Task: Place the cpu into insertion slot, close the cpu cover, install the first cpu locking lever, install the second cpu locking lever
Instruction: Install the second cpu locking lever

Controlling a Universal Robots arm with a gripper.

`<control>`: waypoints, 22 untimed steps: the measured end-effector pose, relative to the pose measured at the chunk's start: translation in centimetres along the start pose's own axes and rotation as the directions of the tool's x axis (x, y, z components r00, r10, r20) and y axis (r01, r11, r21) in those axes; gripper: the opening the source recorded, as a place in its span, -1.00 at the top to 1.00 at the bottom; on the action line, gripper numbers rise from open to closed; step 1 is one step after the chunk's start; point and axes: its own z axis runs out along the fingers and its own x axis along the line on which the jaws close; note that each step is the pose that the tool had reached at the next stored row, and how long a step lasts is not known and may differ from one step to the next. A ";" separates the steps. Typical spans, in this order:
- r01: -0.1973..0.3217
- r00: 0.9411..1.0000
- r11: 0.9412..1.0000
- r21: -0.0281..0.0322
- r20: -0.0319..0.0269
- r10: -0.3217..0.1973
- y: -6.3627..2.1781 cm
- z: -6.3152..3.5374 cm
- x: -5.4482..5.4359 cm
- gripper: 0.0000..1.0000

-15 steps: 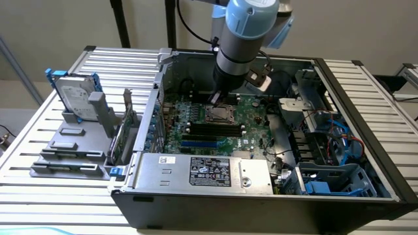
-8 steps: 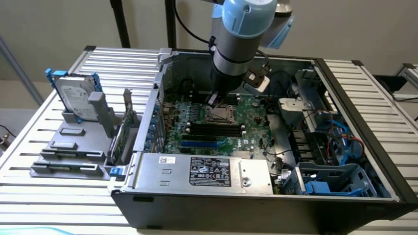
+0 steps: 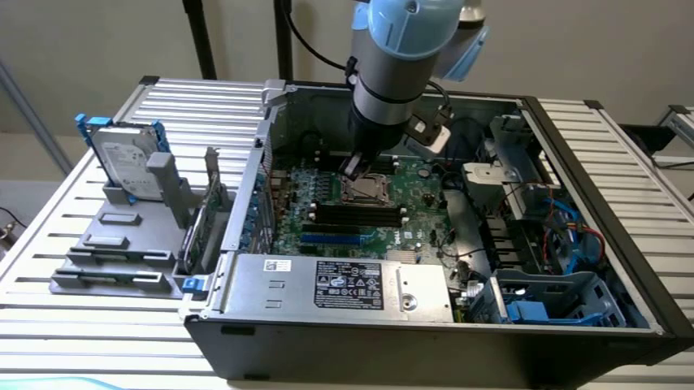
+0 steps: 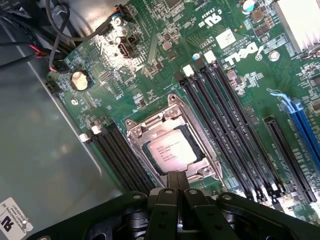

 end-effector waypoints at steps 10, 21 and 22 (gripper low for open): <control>0.000 1.000 1.000 -0.002 0.004 0.000 0.17 -0.76 -1.4 0.79; -0.001 1.000 1.000 -0.001 0.005 0.001 0.27 -1.52 -3.2 0.79; -0.001 1.000 1.000 -0.001 0.005 0.001 0.23 -1.51 -3.2 0.79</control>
